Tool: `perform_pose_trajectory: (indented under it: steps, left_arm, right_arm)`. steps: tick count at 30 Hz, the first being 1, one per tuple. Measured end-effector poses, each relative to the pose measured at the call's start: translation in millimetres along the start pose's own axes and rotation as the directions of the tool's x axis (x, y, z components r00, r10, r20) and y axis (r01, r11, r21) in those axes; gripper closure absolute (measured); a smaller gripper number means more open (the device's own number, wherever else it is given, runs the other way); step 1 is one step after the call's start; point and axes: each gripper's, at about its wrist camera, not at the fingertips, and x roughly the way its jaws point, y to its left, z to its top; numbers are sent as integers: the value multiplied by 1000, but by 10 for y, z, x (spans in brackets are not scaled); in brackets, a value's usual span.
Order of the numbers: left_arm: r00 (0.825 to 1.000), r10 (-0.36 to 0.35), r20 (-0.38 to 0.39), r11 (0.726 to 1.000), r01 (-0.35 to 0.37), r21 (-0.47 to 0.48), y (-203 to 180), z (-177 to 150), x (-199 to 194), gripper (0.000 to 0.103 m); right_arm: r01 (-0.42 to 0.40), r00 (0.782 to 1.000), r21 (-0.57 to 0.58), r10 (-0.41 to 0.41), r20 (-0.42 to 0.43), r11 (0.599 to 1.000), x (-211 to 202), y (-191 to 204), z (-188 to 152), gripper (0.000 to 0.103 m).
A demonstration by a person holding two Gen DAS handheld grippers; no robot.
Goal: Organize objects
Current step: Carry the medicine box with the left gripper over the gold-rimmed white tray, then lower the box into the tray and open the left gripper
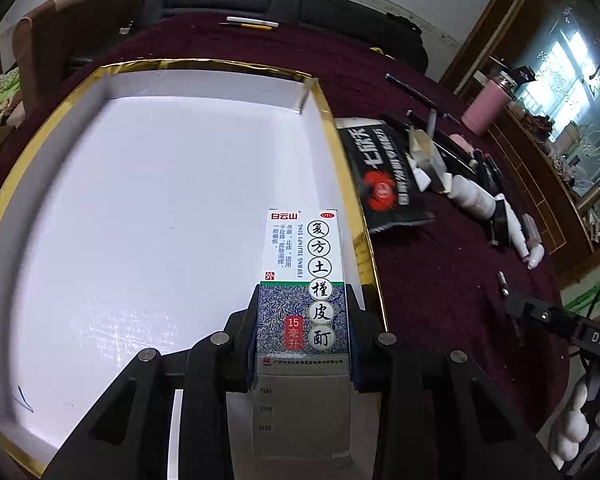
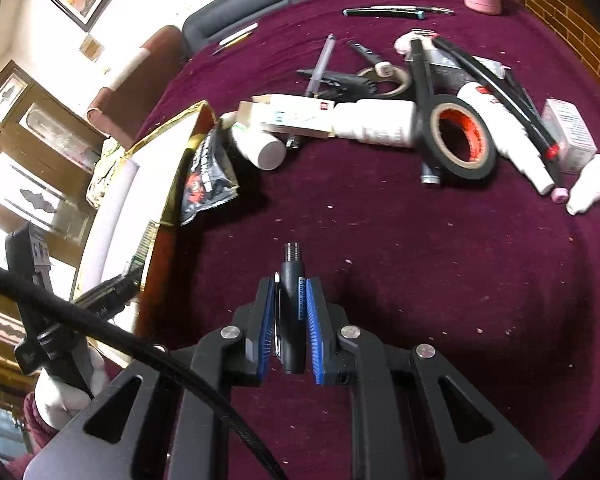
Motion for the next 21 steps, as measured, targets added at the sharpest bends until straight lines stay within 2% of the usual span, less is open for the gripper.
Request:
perform_pose_trajectory:
  steps: [3,6,10,14,17,21]
  left_arm:
    - [998,-24,56,1000,23,15,20,100,-229,74]
    - [992,8,127,999,-13,37,74,287,-433,74]
    - [981,73,181,995,-83,49,234,679,-401,74]
    - [988,83,130,996,-84,3,440,986,-69,74]
    - [991,74,115,997,-70,-38,592,1144,98,74]
    - [994,49,102,996,-41,-82,712,1287,279,74]
  right_arm:
    - [-58,998,-8,58,-8,998,34,171,182,89]
    - [-129,992,-49,128,-11,990,172,548,521,89]
    - [-161,987,-79,158,-41,984,545,1068,965,89]
    - [-68,997,-107,63,-46,992,978,1421,1258,89]
    - [-19,997,-88,13,-74,996,1332,1520,1382,89]
    - [33,995,-79,-40,-88,996,1560,1543,1486,89]
